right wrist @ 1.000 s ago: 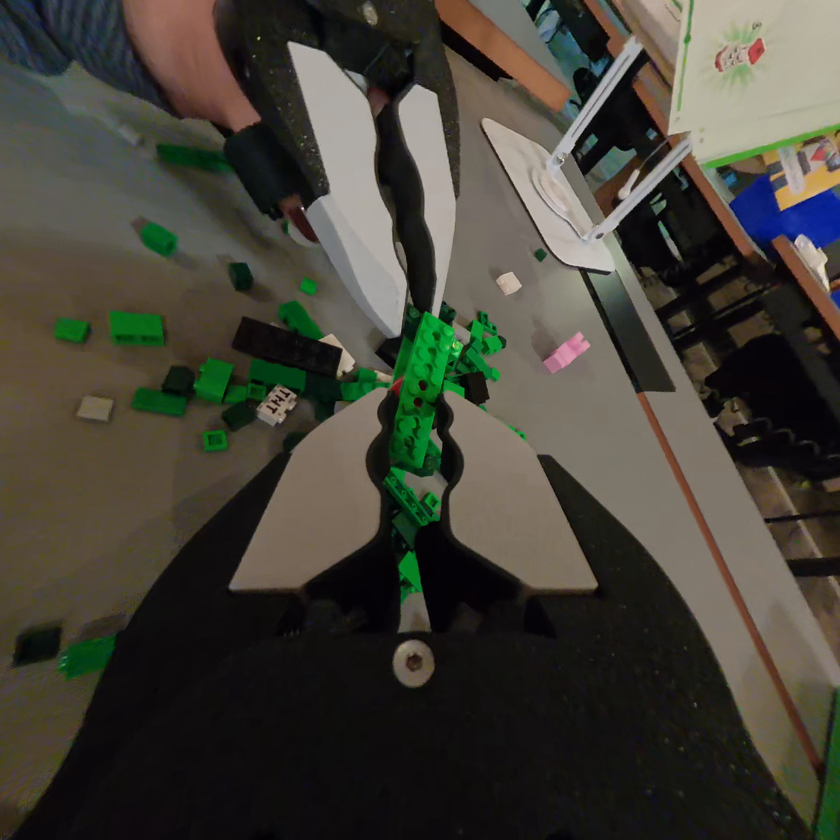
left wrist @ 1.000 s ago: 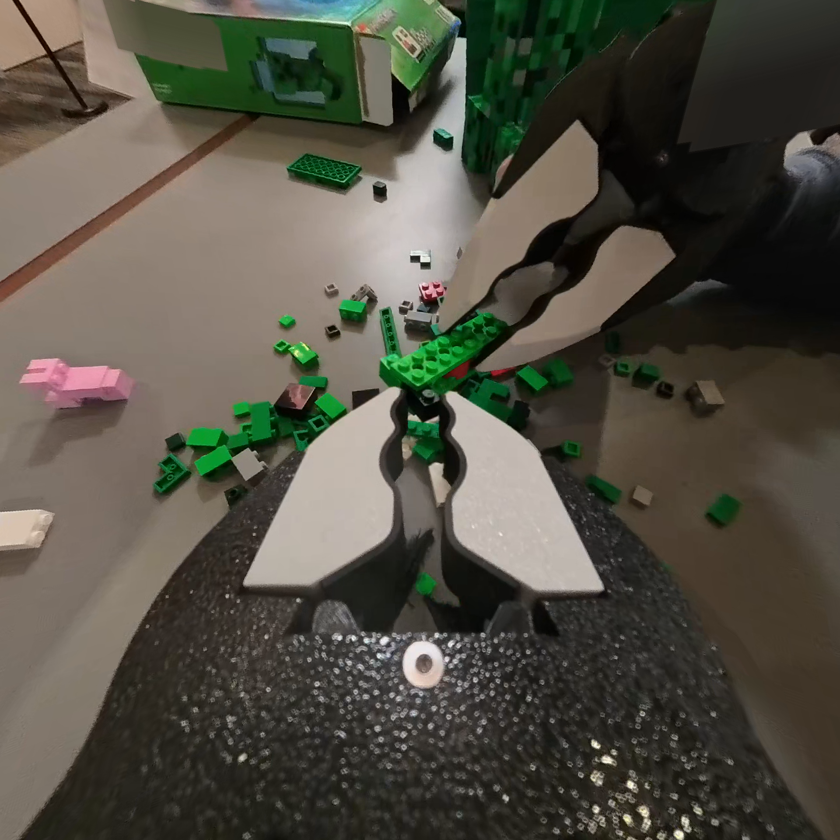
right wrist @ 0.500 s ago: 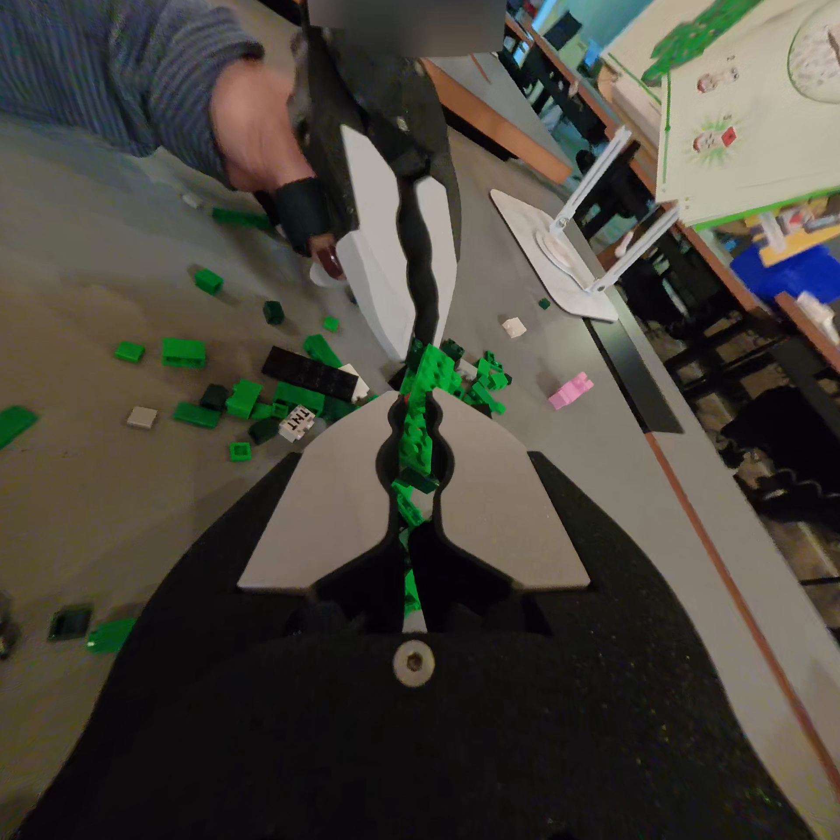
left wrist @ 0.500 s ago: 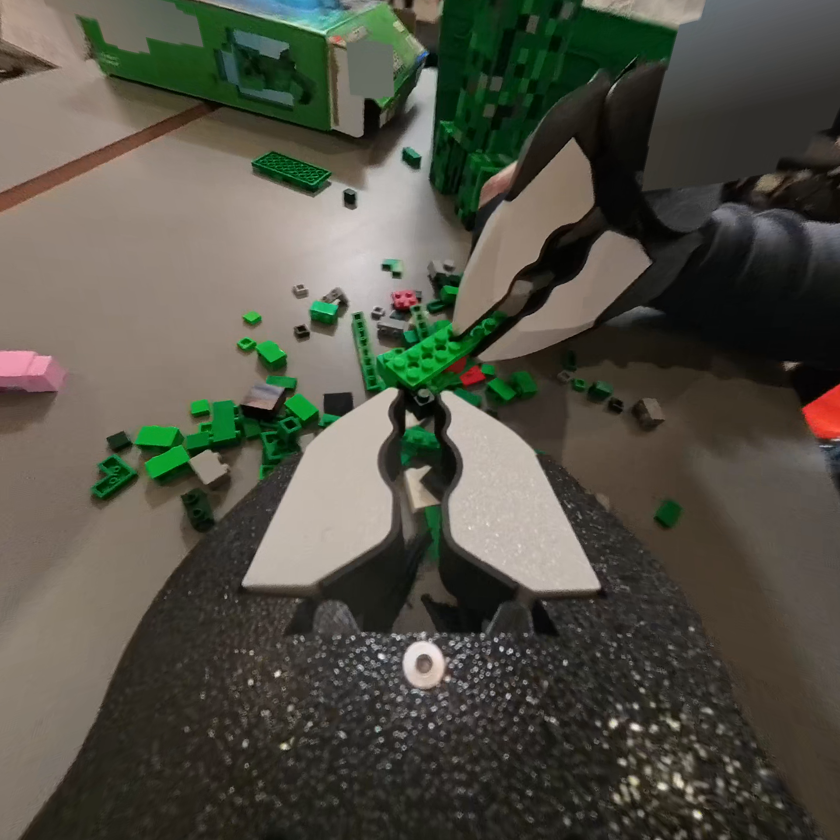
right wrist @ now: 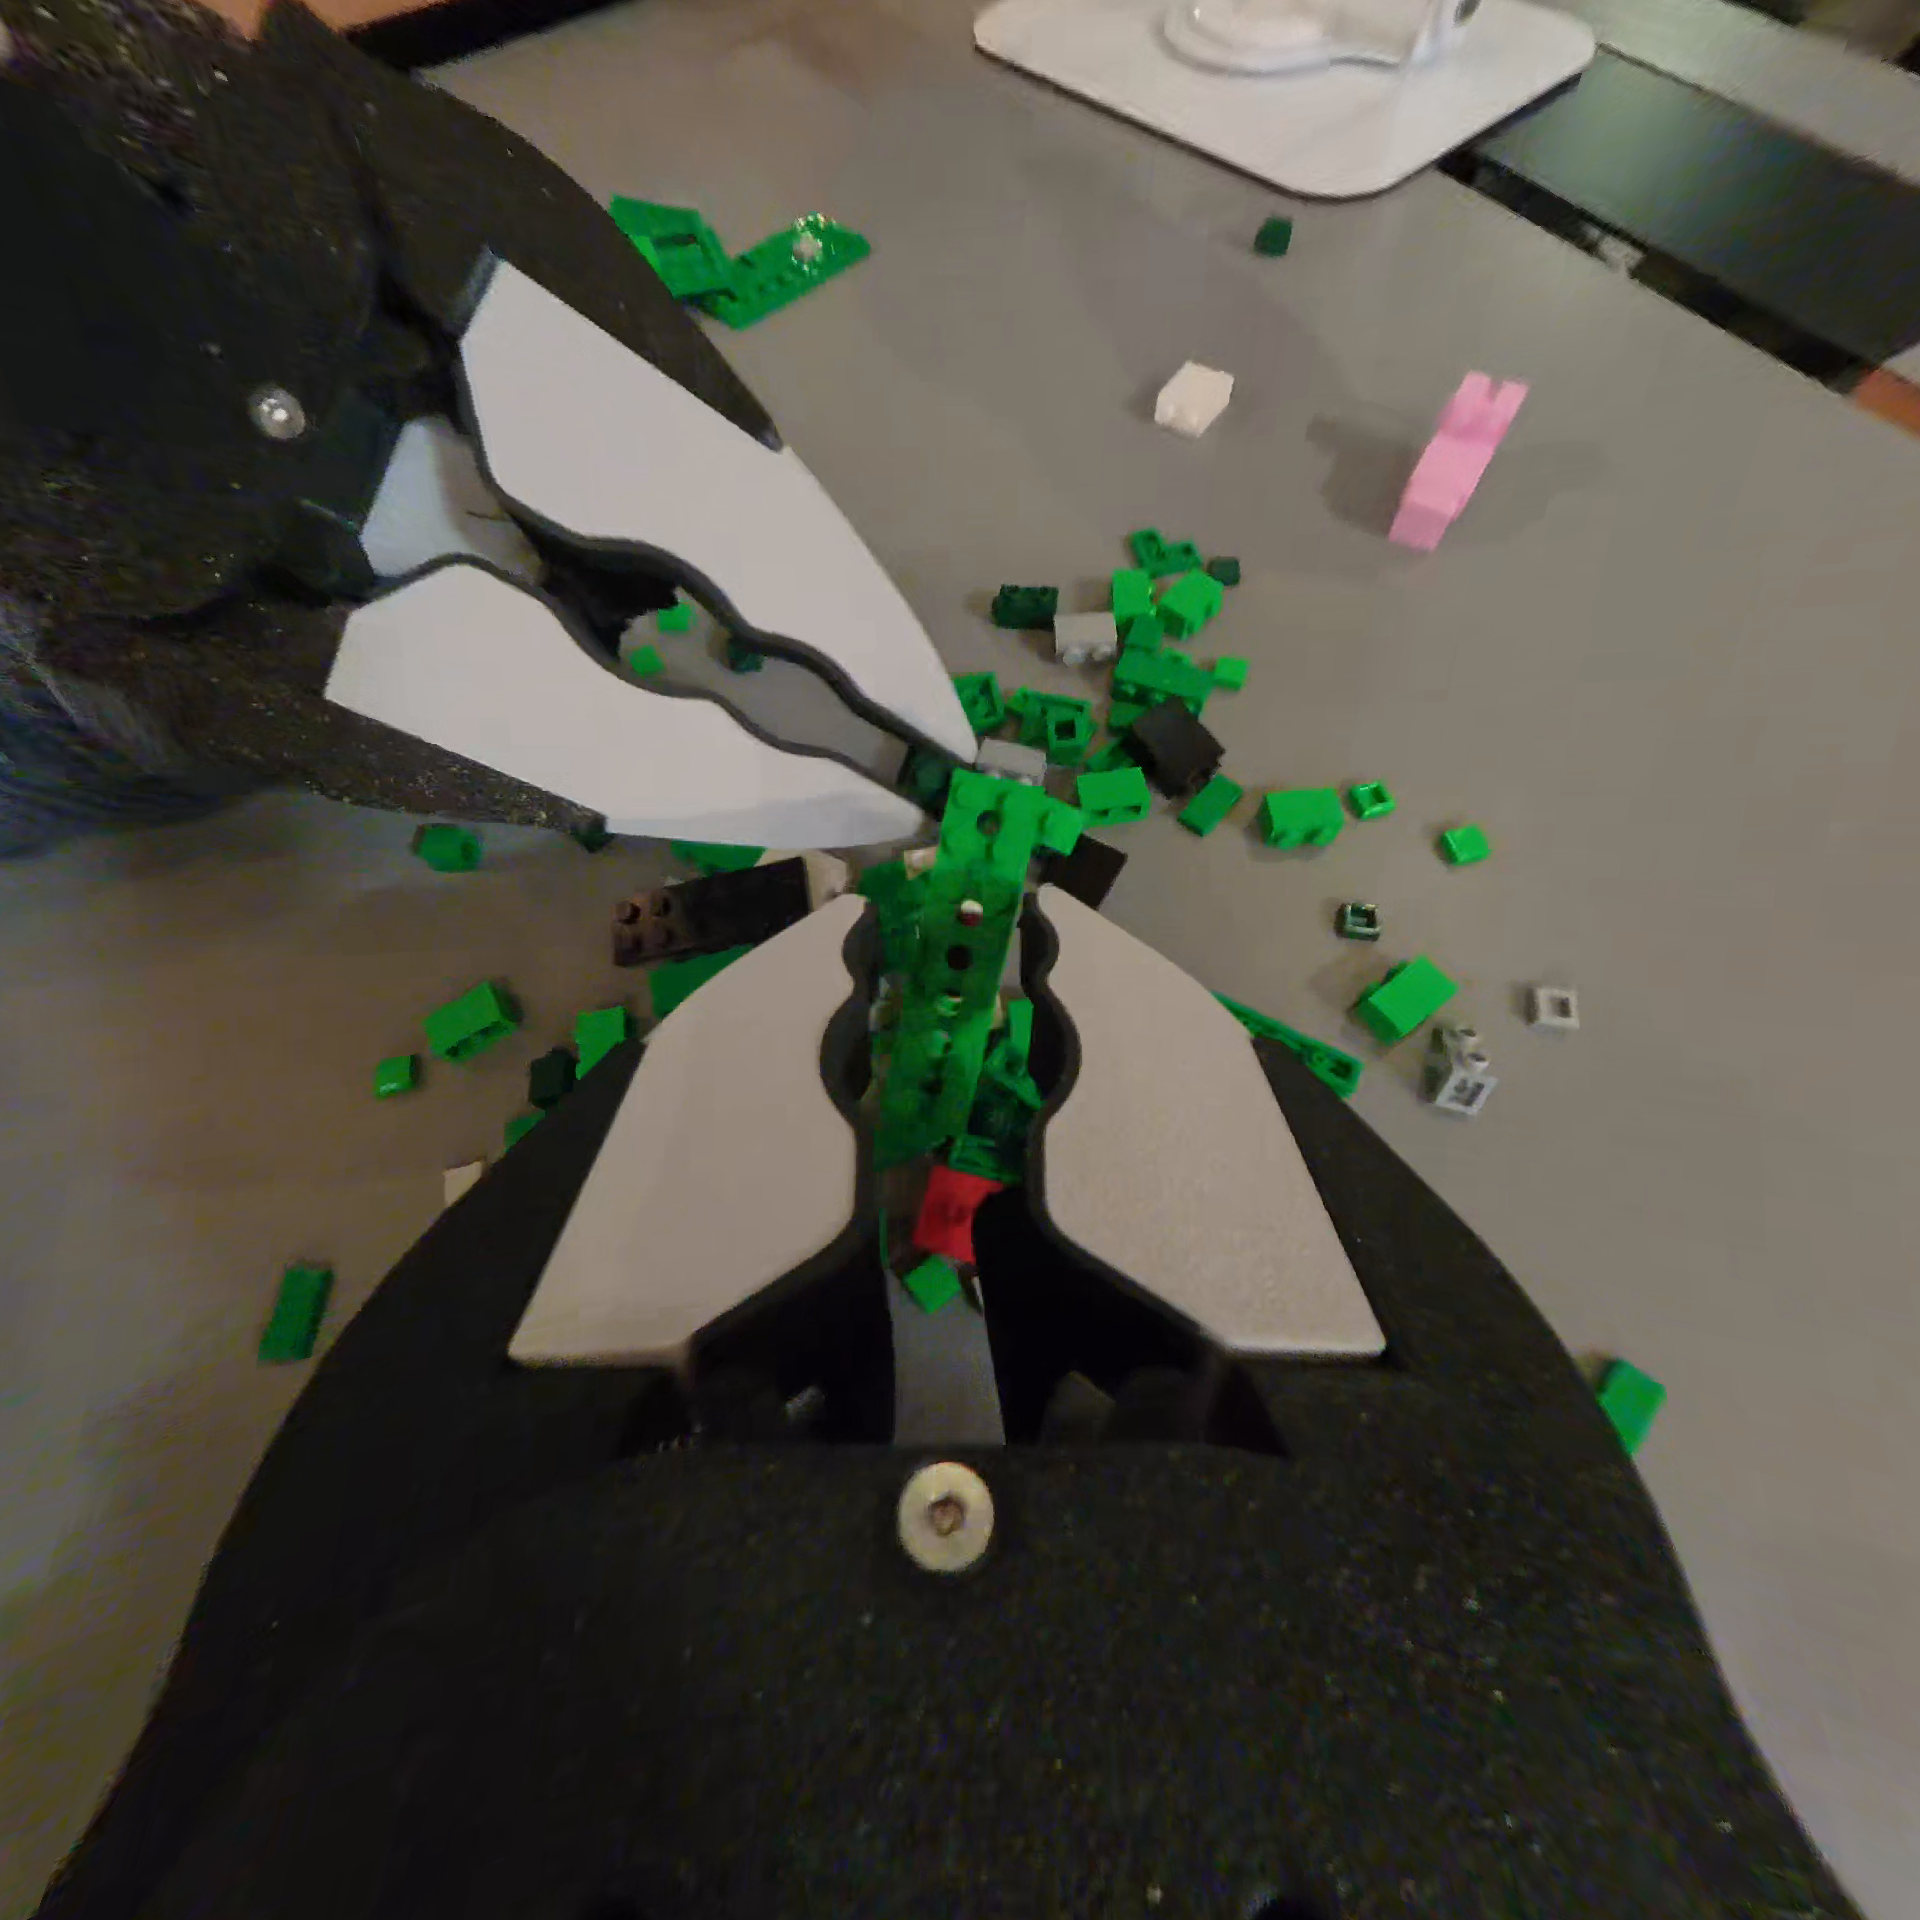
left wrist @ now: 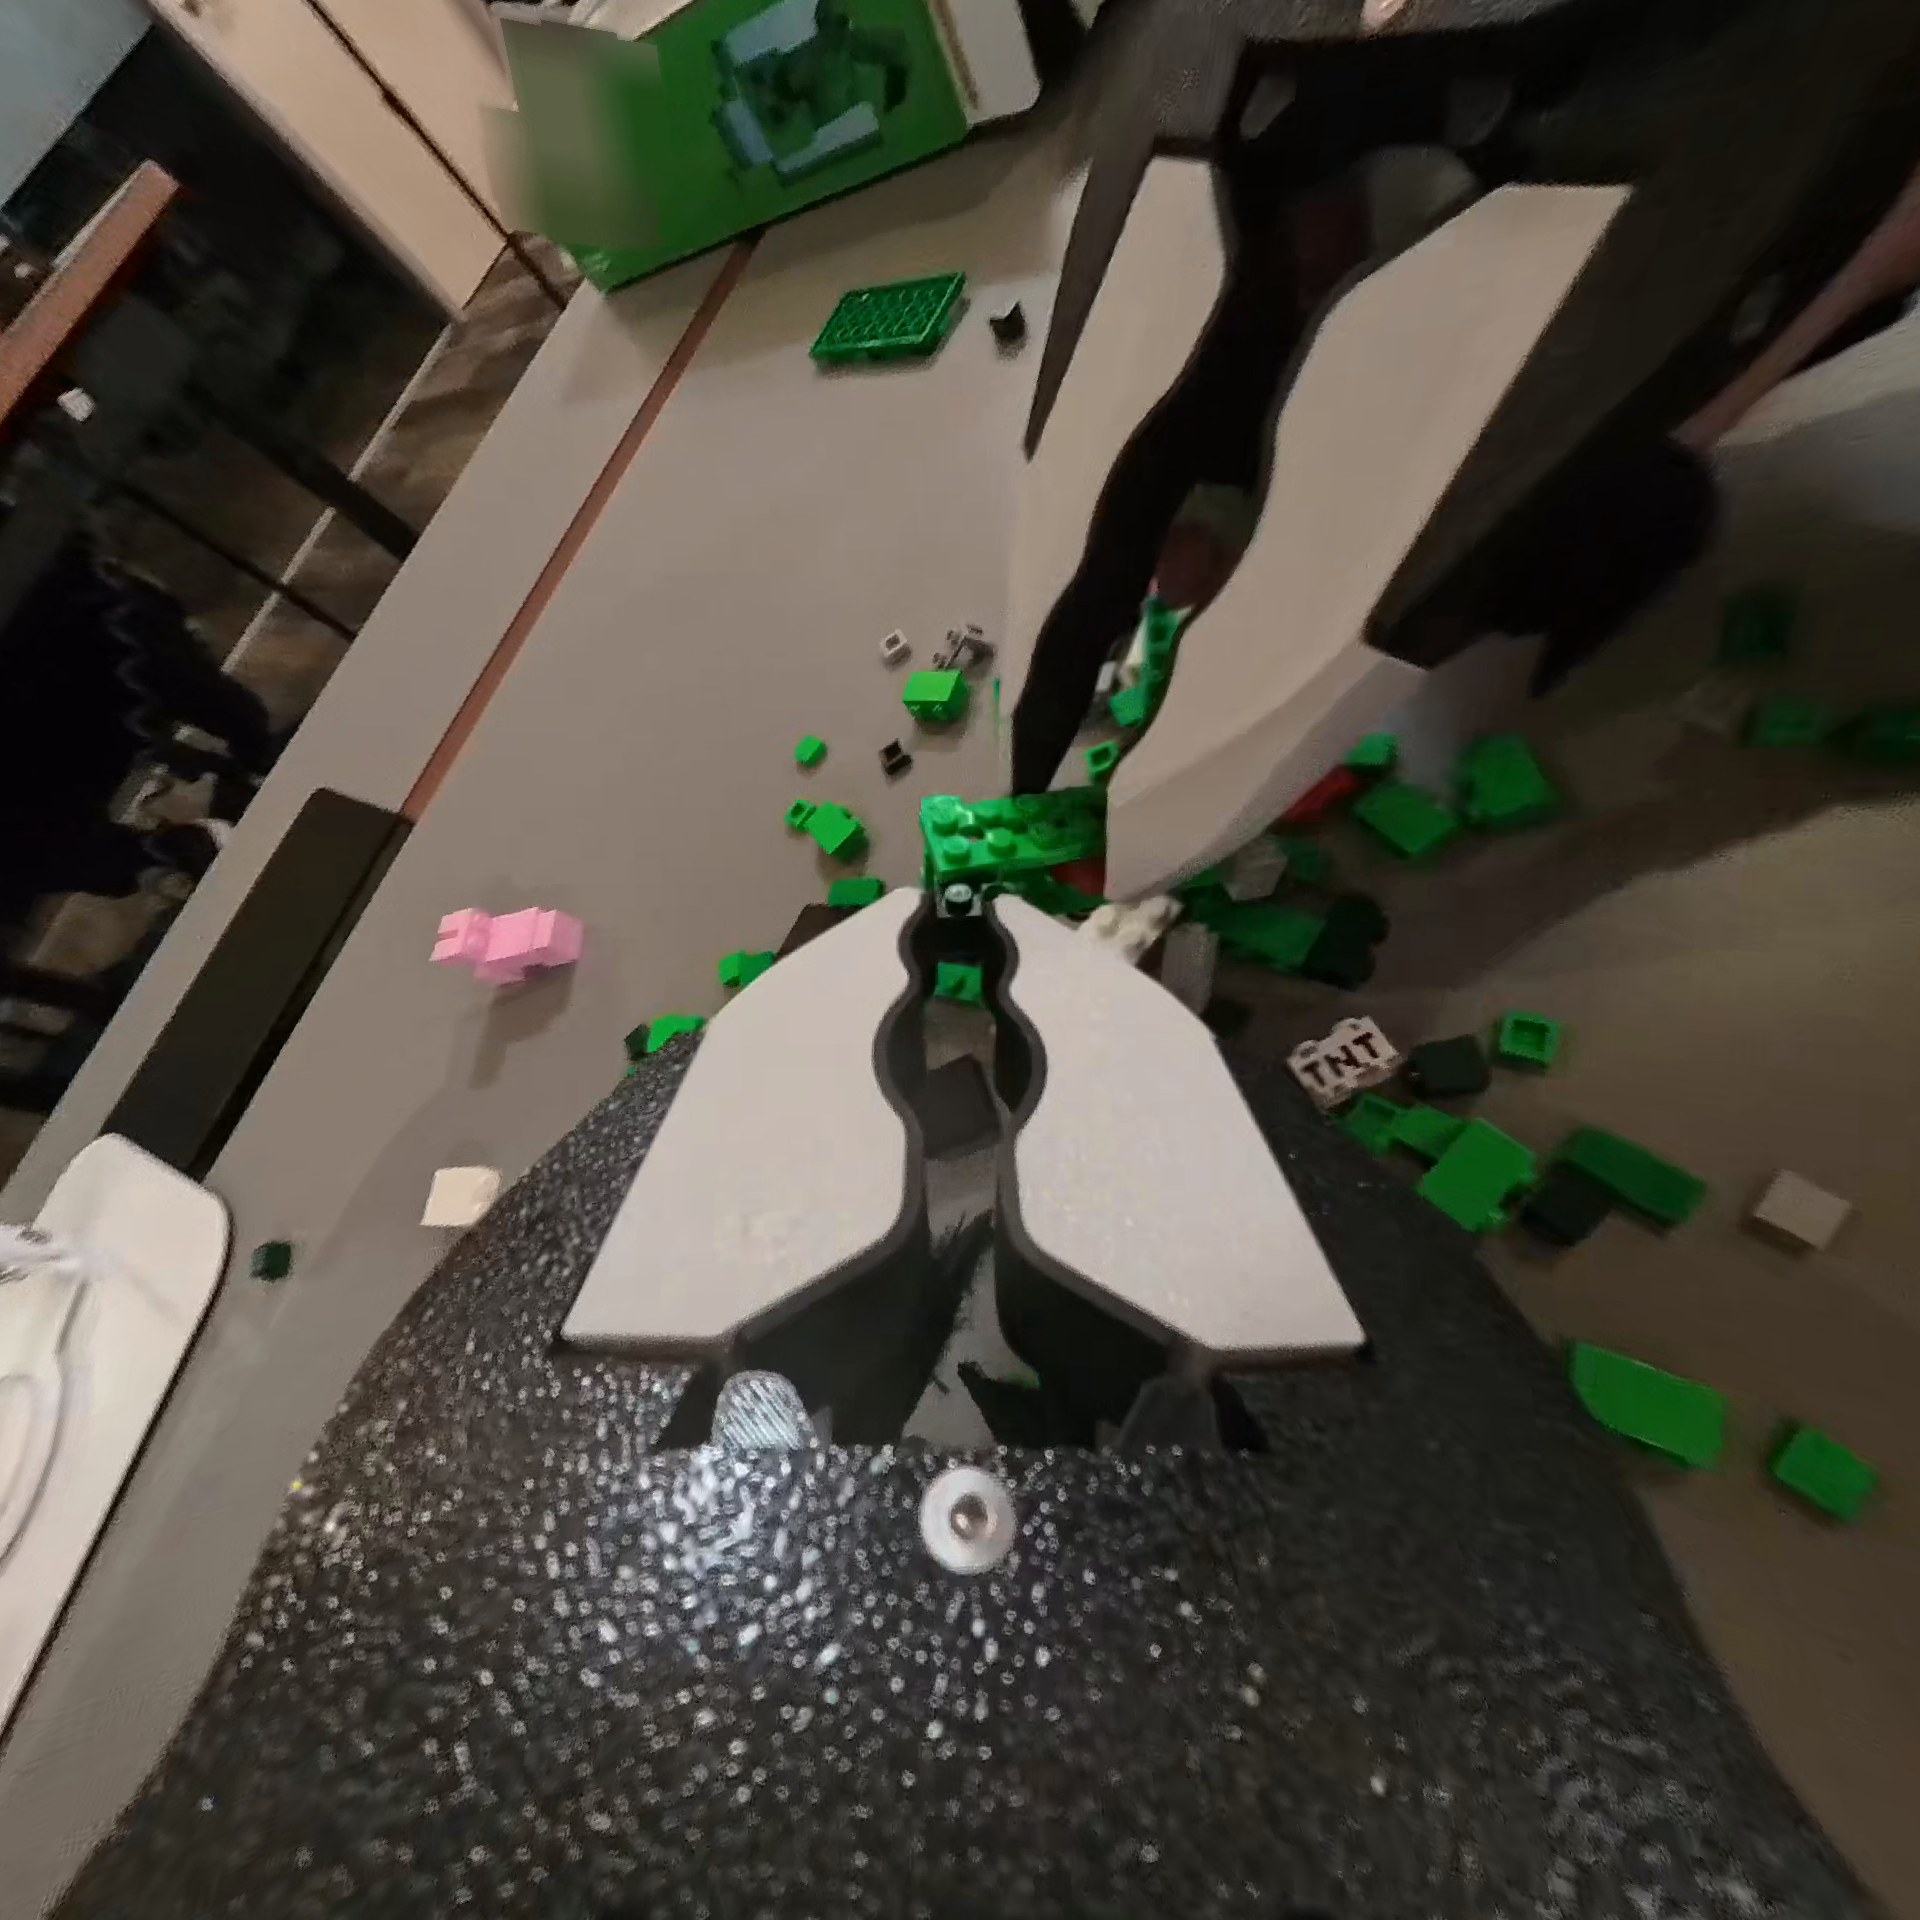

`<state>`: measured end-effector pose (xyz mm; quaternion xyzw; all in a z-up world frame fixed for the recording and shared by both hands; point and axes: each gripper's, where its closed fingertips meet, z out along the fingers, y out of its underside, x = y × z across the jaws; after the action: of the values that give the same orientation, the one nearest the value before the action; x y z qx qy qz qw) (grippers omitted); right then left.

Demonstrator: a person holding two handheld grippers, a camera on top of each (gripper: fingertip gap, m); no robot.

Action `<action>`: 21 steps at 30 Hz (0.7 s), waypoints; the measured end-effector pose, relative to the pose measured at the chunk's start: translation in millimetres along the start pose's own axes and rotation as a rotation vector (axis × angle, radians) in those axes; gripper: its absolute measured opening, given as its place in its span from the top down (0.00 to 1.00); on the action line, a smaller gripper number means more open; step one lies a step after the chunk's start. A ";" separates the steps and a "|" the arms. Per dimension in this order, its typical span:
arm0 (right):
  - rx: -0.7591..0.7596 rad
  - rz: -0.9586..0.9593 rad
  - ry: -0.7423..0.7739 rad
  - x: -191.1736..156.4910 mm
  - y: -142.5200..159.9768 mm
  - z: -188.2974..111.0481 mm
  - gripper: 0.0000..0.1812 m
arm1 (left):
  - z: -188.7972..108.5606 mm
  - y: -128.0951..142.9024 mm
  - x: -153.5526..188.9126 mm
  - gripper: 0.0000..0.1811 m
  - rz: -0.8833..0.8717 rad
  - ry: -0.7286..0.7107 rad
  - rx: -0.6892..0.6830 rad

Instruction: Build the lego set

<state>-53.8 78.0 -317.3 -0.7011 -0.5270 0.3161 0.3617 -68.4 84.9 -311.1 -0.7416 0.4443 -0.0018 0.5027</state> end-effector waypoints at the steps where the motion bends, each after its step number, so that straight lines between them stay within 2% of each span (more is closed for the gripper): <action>1: -0.002 -0.004 0.018 -0.1 -0.5 0.8 0.85 | 0.5 2.5 -2.2 0.96 0.009 -0.024 -0.026; 3: -0.001 -0.009 0.060 1.3 -1.4 3.0 0.85 | 0.4 0.5 -1.9 0.96 0.034 -0.043 -0.029; 5: 0.004 -0.022 0.112 6.6 -1.2 3.7 0.90 | 0.6 -3.6 2.6 0.96 0.046 -0.027 -0.009; 10: 0.018 0.010 0.092 7.1 -0.9 4.5 0.91 | 1.0 -5.4 4.4 0.96 0.049 -0.024 0.005; 12: 0.061 -0.011 0.063 6.9 -5.0 2.3 0.91 | 0.0 -7.1 3.8 0.96 -0.034 0.014 0.048; 15: 0.191 0.003 -0.035 4.2 -18.3 -5.6 0.91 | -6.1 -16.5 0.8 0.96 -0.247 0.123 0.181; 21: 0.343 -0.053 -0.050 3.9 -31.6 -9.7 0.91 | -12.0 -23.2 -6.6 0.96 -0.335 0.129 0.263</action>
<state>-61.0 85.9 -285.7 -0.6066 -0.4926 0.4093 0.4710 -62.5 82.6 -284.8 -0.7315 0.3420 -0.1905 0.5583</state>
